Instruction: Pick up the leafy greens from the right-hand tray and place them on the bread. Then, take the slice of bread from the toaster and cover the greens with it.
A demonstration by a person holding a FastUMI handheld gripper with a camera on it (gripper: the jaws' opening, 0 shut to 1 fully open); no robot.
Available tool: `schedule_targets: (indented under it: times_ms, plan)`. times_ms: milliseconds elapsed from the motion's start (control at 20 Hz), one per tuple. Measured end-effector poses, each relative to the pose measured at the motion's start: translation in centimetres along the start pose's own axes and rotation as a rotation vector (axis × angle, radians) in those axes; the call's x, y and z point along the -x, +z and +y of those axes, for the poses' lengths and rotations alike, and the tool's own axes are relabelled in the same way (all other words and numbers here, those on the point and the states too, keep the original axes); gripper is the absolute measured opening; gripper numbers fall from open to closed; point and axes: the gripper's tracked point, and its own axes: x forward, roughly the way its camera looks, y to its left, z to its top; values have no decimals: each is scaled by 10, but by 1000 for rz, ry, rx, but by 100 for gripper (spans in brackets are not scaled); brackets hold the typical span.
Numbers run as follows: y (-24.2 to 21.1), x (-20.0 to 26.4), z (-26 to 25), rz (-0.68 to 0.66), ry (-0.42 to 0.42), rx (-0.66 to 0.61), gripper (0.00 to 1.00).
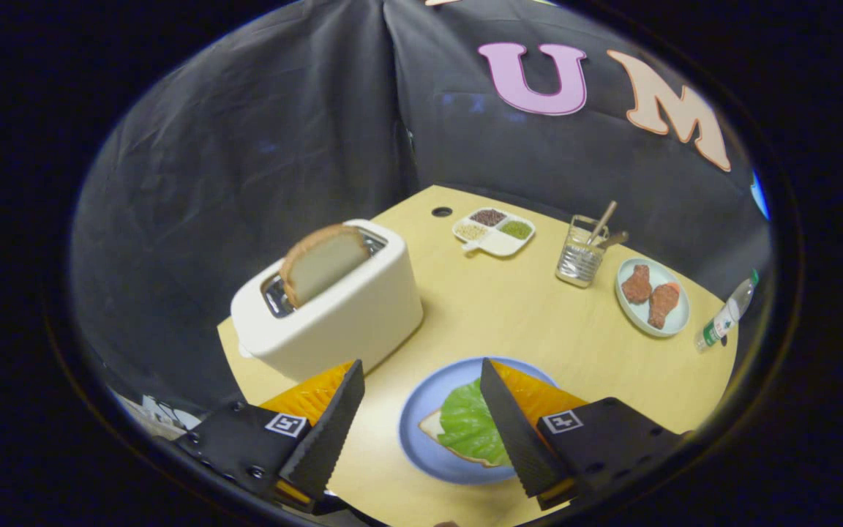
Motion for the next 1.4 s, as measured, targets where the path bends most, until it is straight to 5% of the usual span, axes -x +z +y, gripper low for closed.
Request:
schedule_targets:
  times_ms: [550,1200,1400]
  plan:
    - [71,-13,72,-30,109,-78,99]
    - [75,-83,78,89,82,-278,86]
    - [78,-85,78,91,92,-327,48]
